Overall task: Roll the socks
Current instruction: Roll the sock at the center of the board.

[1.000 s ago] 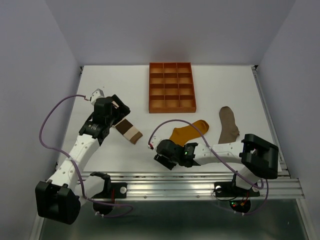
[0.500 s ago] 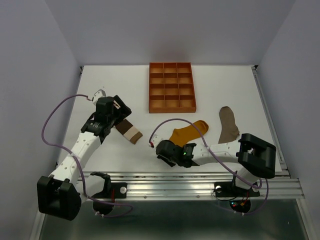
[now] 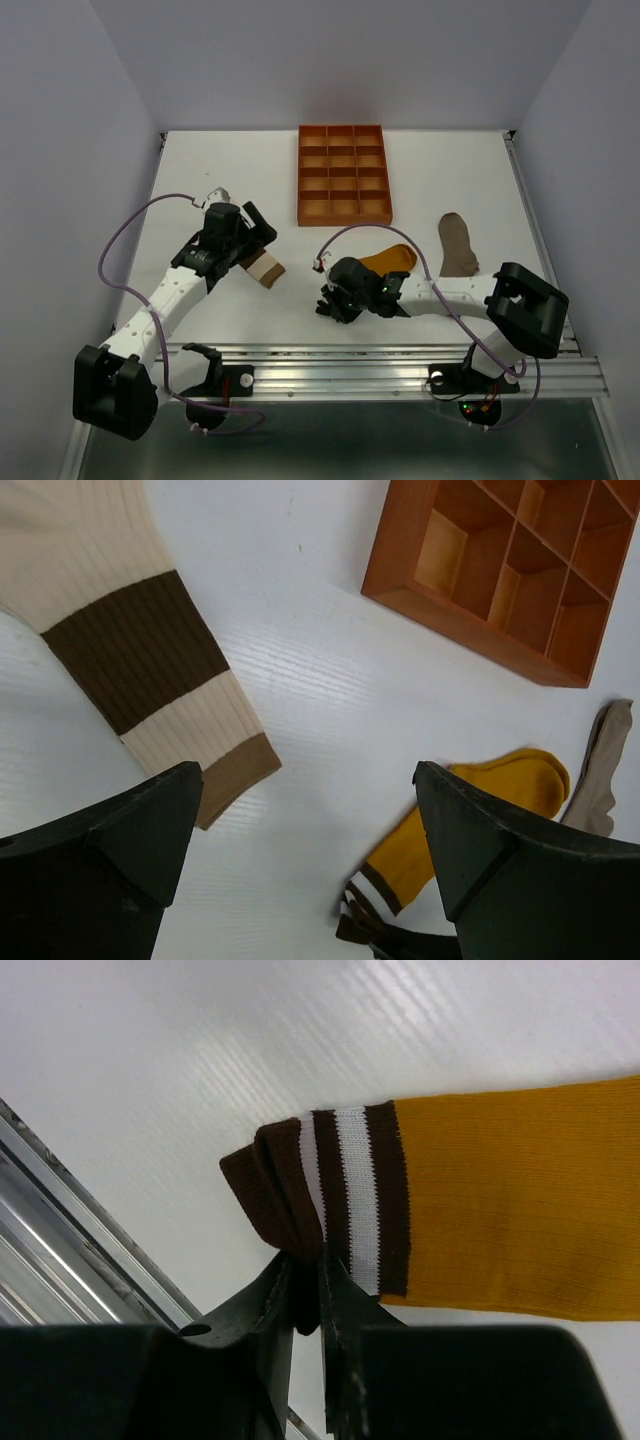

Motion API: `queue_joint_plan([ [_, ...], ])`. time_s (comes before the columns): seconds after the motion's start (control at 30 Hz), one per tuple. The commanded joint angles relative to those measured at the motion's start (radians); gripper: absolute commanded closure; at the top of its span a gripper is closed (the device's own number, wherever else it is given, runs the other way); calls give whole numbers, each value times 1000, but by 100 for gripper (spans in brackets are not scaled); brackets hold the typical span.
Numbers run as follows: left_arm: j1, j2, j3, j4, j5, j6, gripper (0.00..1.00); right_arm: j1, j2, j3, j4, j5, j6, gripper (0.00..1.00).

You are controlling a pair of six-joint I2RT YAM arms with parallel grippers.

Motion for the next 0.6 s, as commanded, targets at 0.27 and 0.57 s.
queue_joint_plan([
  [0.27, -121, 2, -43, 54, 54, -6, 1, -147, -61, -110, 237, -316, 177, 88],
  [0.57, -185, -24, -78, 105, 127, 16, 1, -266, -62, -161, 316, -407, 306, 90],
])
